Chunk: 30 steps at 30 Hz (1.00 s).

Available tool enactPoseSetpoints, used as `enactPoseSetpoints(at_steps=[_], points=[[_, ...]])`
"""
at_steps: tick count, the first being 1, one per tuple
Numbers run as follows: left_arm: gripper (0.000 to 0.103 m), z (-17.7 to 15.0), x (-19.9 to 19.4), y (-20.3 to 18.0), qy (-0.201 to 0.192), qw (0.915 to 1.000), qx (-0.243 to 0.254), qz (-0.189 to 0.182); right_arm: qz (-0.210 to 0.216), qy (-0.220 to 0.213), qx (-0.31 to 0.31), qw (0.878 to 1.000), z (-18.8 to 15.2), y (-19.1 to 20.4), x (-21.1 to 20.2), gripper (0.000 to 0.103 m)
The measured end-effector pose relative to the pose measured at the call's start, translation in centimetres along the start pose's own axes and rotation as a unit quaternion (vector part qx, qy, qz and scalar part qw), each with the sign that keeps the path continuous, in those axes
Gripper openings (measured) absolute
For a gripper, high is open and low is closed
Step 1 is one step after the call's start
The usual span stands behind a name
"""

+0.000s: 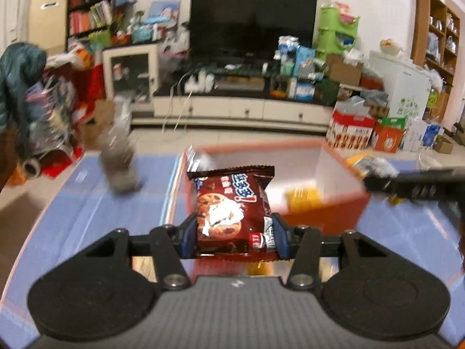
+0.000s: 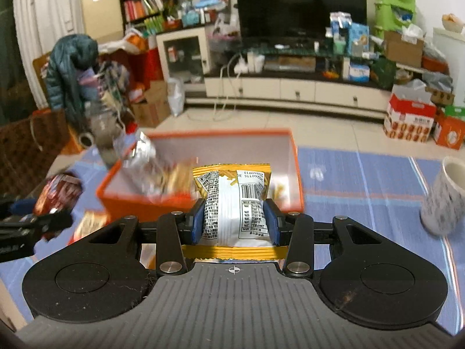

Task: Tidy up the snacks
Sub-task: 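Carry both packets over the orange box and open both tools to drop them, then grasp the red-white chip bag with the left tool while the right grasps the blue wafer packet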

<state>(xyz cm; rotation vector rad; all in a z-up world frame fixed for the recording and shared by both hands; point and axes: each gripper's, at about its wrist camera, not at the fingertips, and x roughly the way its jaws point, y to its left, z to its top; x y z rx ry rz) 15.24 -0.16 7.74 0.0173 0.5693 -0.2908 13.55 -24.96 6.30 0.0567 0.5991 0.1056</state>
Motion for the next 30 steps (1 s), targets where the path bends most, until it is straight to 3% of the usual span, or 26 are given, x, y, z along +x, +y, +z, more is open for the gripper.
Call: enactPoseSetpoints(at_steps=[2,3,4,6,7,9,13,16,19,22,30], points=[[0.054,2.9,3.0,-0.9,-0.012,0.9999,0.009,-0.007,0.006,-0.002,0.011,1.0,2.2,0.3,1.9,0.028],[0.064,4.0,4.6,-1.4,-0.013,0.9996,0.024,-0.005,0.005,-0.004,0.015,1.0,3.2,0.4,3.1,0.03],[0.067,4.6,5.3,-1.6,-0.01,0.9995,0.03,0.007,-0.002,0.0,0.016,1.0,4.1,0.4,4.2,0.031],[0.069,5.0,4.5,-1.4,-0.01,0.9994,0.028,0.019,-0.013,0.002,0.022,1.0,4.8,0.3,4.5,0.031],[0.072,4.5,3.2,-0.8,-0.022,0.9994,0.024,0.005,-0.01,-0.012,0.024,1.0,4.6,0.1,3.4,0.033],[0.075,2.8,0.5,0.7,-0.038,0.9991,0.022,0.002,-0.009,-0.041,0.013,0.999,3.0,-0.6,0.5,0.045],[0.075,-2.7,-3.5,5.6,-0.034,0.9979,0.003,0.055,-0.02,-0.06,0.005,0.998,-3.3,-2.4,-4.6,0.062],[0.075,-5.6,-3.6,9.8,-0.006,0.9919,-0.062,0.11,-0.039,-0.041,0.001,0.998,-7.8,-3.2,-6.1,0.066],[0.075,-7.5,-2.7,12.9,0.017,0.9784,-0.138,0.153,-0.047,-0.037,-0.011,0.998,-9.9,-4.1,-6.4,0.07],[0.075,-8.0,-1.6,13.3,0.032,0.9785,-0.13,0.157,-0.042,-0.045,-0.047,0.997,-11.5,-4.8,-5.5,0.074],[0.078,-7.8,-0.2,12.1,0.043,0.9846,-0.109,0.129,0.007,0.013,-0.074,0.997,-13.4,-6.5,-2.3,0.078]])
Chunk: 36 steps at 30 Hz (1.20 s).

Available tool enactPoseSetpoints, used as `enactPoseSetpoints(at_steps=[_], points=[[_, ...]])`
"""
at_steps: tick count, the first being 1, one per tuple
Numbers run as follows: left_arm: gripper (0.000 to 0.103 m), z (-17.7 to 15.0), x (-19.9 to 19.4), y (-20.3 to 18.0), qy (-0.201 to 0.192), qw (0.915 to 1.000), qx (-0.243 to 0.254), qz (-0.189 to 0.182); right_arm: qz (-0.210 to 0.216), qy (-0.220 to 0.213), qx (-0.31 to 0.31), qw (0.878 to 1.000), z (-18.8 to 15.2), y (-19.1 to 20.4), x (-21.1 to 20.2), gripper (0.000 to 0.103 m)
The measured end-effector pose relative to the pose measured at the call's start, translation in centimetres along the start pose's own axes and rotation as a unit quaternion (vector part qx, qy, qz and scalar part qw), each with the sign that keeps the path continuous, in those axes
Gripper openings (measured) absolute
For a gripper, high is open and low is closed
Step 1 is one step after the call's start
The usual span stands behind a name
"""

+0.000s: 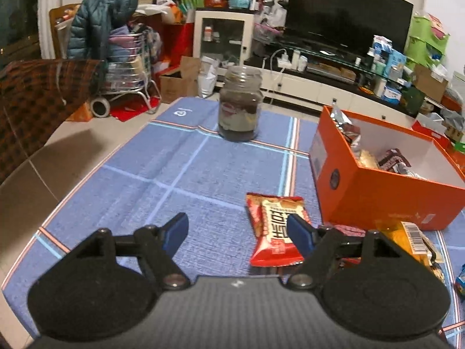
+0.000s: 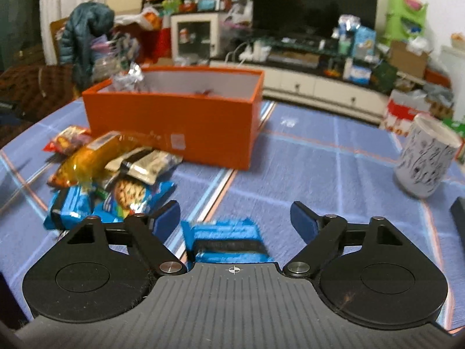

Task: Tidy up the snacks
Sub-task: 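Grasp the red-white chip bag with the left tool while the right grasps the blue wafer packet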

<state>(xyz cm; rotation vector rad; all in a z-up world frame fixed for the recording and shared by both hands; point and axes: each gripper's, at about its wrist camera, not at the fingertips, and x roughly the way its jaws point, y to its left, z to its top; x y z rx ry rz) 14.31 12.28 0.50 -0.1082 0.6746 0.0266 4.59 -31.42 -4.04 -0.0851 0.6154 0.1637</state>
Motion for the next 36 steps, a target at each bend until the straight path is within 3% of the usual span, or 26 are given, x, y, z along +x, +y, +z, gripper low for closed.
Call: enactPoseSetpoints(at_steps=[6,9,12,13,16,20,25,32,34,36], points=[[0.078,-0.1,1.0,-0.2,0.012,0.9999,0.003,0.0,0.026,0.049,-0.017,0.998,-0.2,0.9,3.8,0.085],[0.078,-0.1,1.6,-0.6,0.019,0.9998,0.006,-0.003,0.022,0.066,-0.03,0.997,-0.7,1.2,5.0,0.084],[0.078,0.0,2.2,-1.0,0.021,0.9997,0.011,-0.005,0.027,0.086,-0.005,0.996,-1.0,0.7,5.8,0.073],[0.078,0.1,2.5,-1.1,0.021,0.9997,0.014,-0.006,0.025,0.086,0.0,0.996,-1.0,0.6,5.7,0.062],[0.078,0.6,3.6,-1.4,0.023,0.9997,0.01,-0.004,0.019,0.095,0.012,0.995,-0.5,0.7,5.6,0.054],[0.078,1.2,5.8,-1.9,0.034,0.9993,-0.015,-0.002,0.013,0.101,0.004,0.995,-0.7,1.6,5.5,0.054],[0.078,0.5,8.5,-4.1,0.065,0.9978,0.014,0.008,0.016,0.097,-0.001,0.995,-0.9,2.0,5.0,0.056],[0.082,-0.4,9.3,-4.5,0.059,0.9981,0.013,-0.014,0.023,0.092,-0.005,0.995,-1.1,1.8,4.8,0.058],[0.082,-0.3,9.5,-4.4,0.071,0.9969,0.004,-0.032,0.021,0.093,-0.003,0.995,-1.2,1.9,4.9,0.069],[0.082,-0.3,9.5,-4.4,0.068,0.9969,-0.002,-0.04,0.018,0.094,-0.003,0.995,-1.2,2.1,4.9,0.07]])
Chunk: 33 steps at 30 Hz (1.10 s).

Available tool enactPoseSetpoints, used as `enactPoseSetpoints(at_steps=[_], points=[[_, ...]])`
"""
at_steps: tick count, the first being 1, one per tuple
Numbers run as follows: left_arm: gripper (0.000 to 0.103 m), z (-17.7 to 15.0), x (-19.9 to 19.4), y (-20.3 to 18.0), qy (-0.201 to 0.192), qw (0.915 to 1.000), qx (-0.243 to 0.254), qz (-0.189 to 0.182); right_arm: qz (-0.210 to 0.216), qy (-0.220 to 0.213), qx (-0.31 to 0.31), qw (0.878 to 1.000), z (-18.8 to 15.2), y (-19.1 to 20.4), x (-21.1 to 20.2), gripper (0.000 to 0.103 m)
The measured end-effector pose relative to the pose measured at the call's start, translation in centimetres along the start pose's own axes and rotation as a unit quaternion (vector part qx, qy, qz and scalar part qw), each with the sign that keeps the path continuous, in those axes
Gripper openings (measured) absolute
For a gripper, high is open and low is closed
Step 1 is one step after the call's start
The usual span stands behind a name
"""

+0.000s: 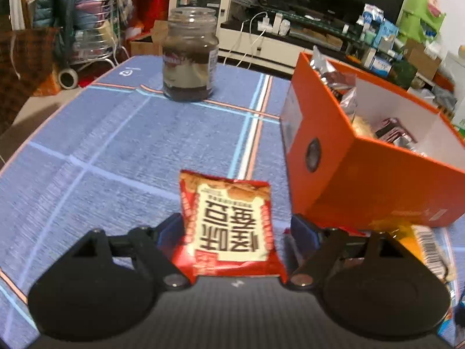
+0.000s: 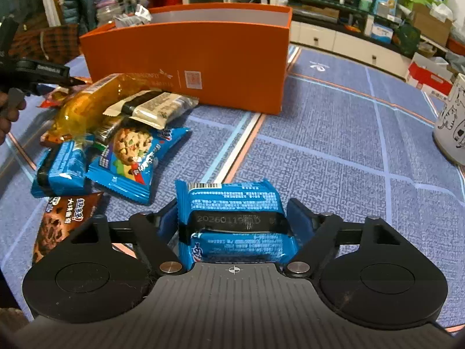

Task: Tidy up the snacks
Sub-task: 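Grasp the red-white chip bag with the left tool while the right grasps the blue wafer packet, then carry both snacks over the orange box and open both tools to release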

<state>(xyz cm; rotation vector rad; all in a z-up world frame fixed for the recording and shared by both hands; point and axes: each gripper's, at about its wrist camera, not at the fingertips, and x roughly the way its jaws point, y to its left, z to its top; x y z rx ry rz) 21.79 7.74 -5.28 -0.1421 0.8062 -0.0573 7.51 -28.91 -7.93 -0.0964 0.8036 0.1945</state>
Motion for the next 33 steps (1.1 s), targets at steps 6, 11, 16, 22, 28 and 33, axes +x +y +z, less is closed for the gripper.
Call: enactPoseSetpoints(at_steps=[6,11,16,22,28,33], points=[[0.063,-0.4,0.5,-0.7,0.018,0.9986,0.027,0.043,-0.006,0.01,0.005,1.0,0.2,-0.1,-0.2,0.06],[0.061,-0.7,-0.9,0.1,0.023,0.9981,0.043,0.037,-0.007,0.01,0.012,1.0,0.4,-0.2,-0.3,0.047],[0.061,-1.4,-2.6,0.9,0.013,0.9964,0.074,0.04,-0.011,0.011,0.008,1.0,0.5,0.3,-0.2,0.045],[0.061,-1.8,-4.5,0.8,0.001,0.9952,0.089,0.039,-0.023,0.007,-0.003,1.0,0.9,1.0,-0.2,0.043],[0.061,-1.2,-6.5,0.3,-0.027,0.9931,0.093,0.066,-0.043,-0.013,-0.017,0.999,1.6,2.0,-1.0,0.043],[0.061,-0.5,-8.0,0.0,-0.044,0.9924,0.084,0.079,-0.047,-0.029,-0.024,0.998,2.1,2.8,-1.8,0.043]])
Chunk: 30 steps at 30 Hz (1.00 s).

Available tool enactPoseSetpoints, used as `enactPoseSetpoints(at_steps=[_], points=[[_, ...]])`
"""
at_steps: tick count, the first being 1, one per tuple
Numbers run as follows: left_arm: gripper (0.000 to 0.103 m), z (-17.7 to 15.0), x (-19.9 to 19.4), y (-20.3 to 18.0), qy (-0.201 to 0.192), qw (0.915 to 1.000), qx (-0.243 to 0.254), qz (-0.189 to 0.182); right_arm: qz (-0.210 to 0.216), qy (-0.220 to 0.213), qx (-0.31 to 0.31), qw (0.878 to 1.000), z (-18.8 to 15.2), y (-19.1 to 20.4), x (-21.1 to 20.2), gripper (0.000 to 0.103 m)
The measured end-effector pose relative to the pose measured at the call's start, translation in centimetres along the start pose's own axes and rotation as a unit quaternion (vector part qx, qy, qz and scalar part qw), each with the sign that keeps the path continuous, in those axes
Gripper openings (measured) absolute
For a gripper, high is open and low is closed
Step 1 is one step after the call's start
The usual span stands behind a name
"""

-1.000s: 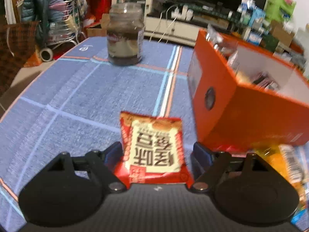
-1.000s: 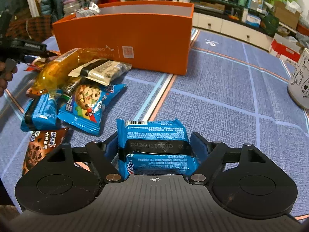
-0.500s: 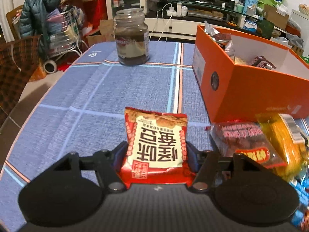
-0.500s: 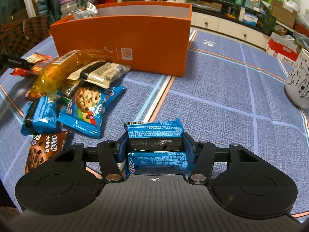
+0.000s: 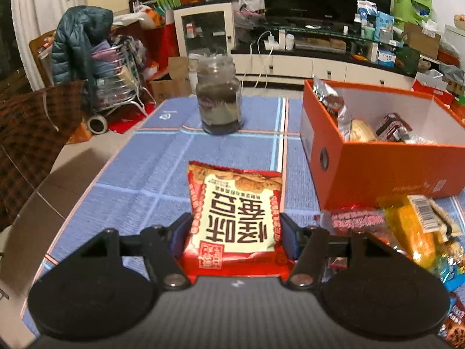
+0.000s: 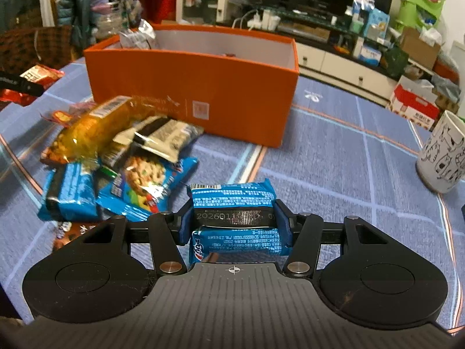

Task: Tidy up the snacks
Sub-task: 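Carry both snacks over the orange box and open both tools to release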

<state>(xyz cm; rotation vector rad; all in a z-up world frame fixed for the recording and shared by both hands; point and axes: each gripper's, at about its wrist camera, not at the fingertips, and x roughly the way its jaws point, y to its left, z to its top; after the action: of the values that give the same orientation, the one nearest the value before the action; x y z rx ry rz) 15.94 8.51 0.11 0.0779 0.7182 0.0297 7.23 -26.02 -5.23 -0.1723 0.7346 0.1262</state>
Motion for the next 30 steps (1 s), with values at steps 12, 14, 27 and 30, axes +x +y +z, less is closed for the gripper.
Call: enactPoseSetpoints(at_steps=[12,14,27,30], points=[[0.061,1.2,-1.8,-1.7,-0.023,0.9995,0.002,-0.022,-0.003,-0.022,0.004,1.0,0.7,1.0,-0.9,0.043],[0.061,1.3,-1.9,-2.0,-0.024,0.9994,0.005,-0.024,-0.003,-0.023,0.003,1.0,0.7,1.1,-1.0,0.043],[0.061,1.5,-2.7,-3.7,-0.033,0.9985,0.02,-0.04,-0.002,-0.037,0.013,0.999,1.0,0.9,-1.5,0.043],[0.061,1.6,-2.8,-4.1,-0.035,0.9981,0.022,-0.045,-0.002,-0.038,0.014,0.999,1.1,0.9,-1.5,0.043]])
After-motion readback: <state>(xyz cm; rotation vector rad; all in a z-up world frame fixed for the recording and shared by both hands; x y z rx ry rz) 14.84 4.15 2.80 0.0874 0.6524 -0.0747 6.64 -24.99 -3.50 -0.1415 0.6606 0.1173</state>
